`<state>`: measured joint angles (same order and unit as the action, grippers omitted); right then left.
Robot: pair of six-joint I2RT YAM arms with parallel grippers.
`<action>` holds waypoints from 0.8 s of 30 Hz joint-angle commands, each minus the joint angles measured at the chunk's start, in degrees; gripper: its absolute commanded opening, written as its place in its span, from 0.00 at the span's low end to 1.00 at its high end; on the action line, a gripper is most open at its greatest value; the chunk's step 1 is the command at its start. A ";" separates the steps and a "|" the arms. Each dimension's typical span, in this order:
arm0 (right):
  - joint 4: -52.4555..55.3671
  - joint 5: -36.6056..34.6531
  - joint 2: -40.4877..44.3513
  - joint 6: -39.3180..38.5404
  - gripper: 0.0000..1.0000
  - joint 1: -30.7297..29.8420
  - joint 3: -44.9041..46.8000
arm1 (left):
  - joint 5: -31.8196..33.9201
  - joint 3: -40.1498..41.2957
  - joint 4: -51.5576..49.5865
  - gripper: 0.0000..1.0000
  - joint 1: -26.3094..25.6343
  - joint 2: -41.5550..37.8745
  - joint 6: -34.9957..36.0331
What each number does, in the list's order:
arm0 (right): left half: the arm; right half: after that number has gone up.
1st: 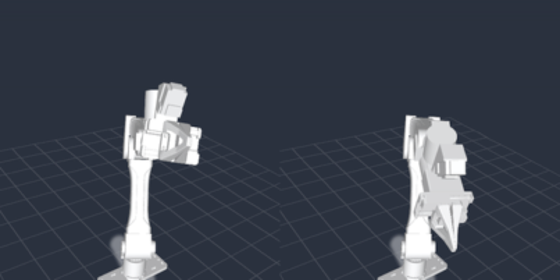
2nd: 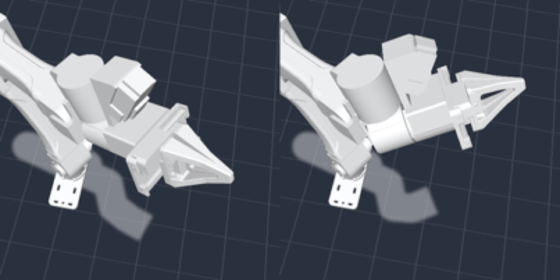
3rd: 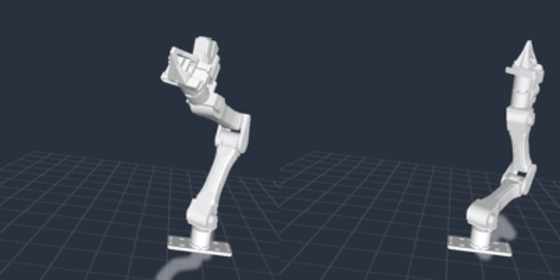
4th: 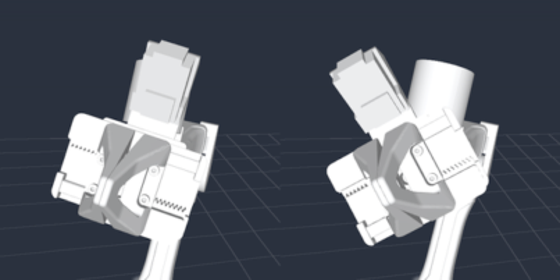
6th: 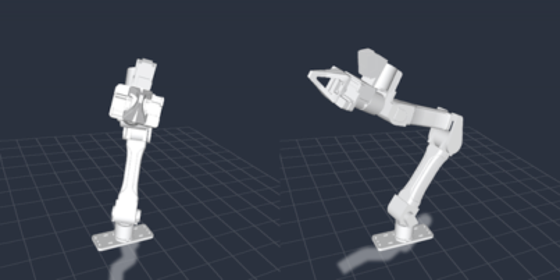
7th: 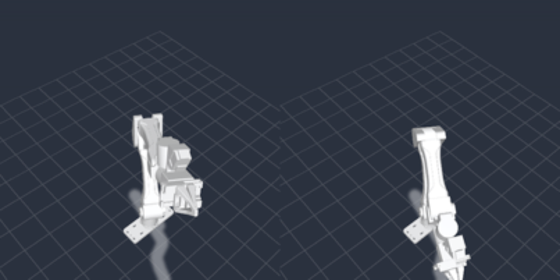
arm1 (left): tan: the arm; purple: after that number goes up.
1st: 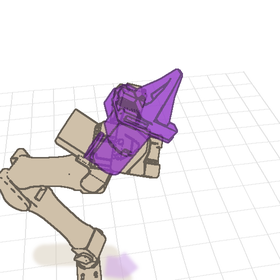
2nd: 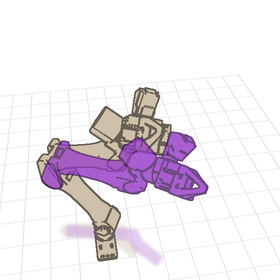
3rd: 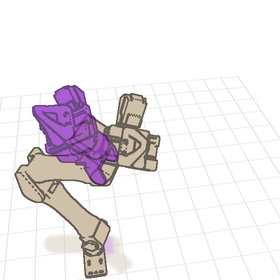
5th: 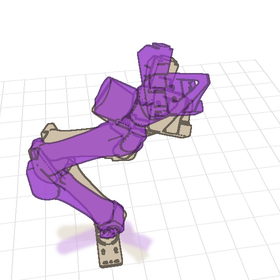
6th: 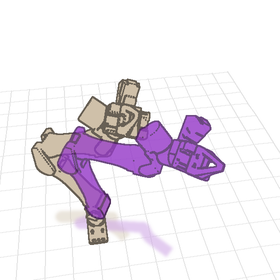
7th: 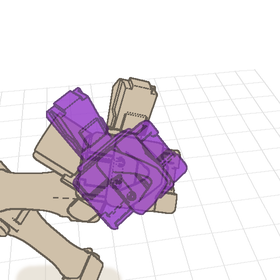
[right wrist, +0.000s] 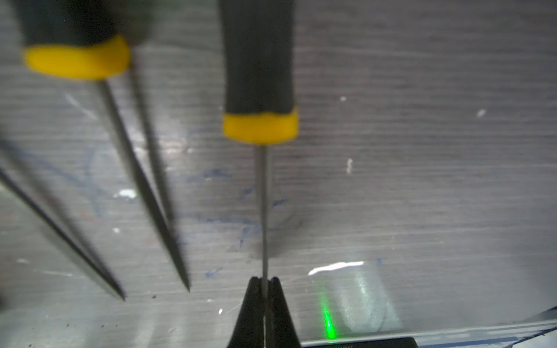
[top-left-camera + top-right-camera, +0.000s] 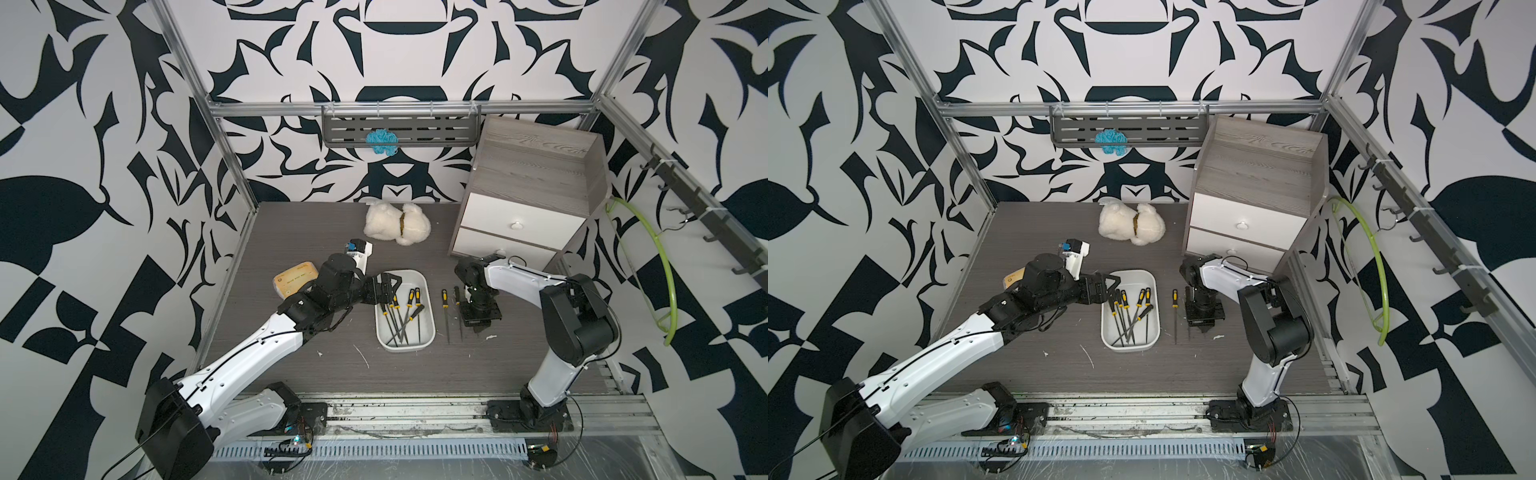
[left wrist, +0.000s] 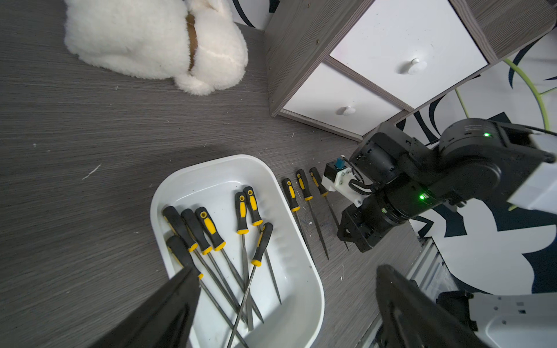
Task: Take the file tool out of the storage box
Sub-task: Place the file tool at the center of the board.
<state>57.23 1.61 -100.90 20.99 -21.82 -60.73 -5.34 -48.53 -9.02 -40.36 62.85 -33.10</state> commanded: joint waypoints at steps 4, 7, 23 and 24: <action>-1.02 0.33 -0.01 -0.70 0.00 1.30 1.49 | -1.35 -1.92 -1.18 0.98 0.02 -0.12 -0.03; -1.65 0.66 -1.18 -0.69 0.00 1.35 1.38 | -1.17 -1.85 -1.11 0.99 0.01 -0.21 -0.03; -1.17 -0.55 0.69 -0.78 0.17 1.33 1.48 | -1.69 -2.49 -1.38 1.00 0.01 2.45 -0.12; -1.03 -0.74 1.49 -0.73 0.17 1.31 1.37 | -1.41 -2.74 -1.88 1.00 0.02 2.98 -0.19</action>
<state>55.86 2.04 -101.58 20.51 -20.69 -59.46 -6.28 -49.41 -9.32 -40.36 64.58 -33.23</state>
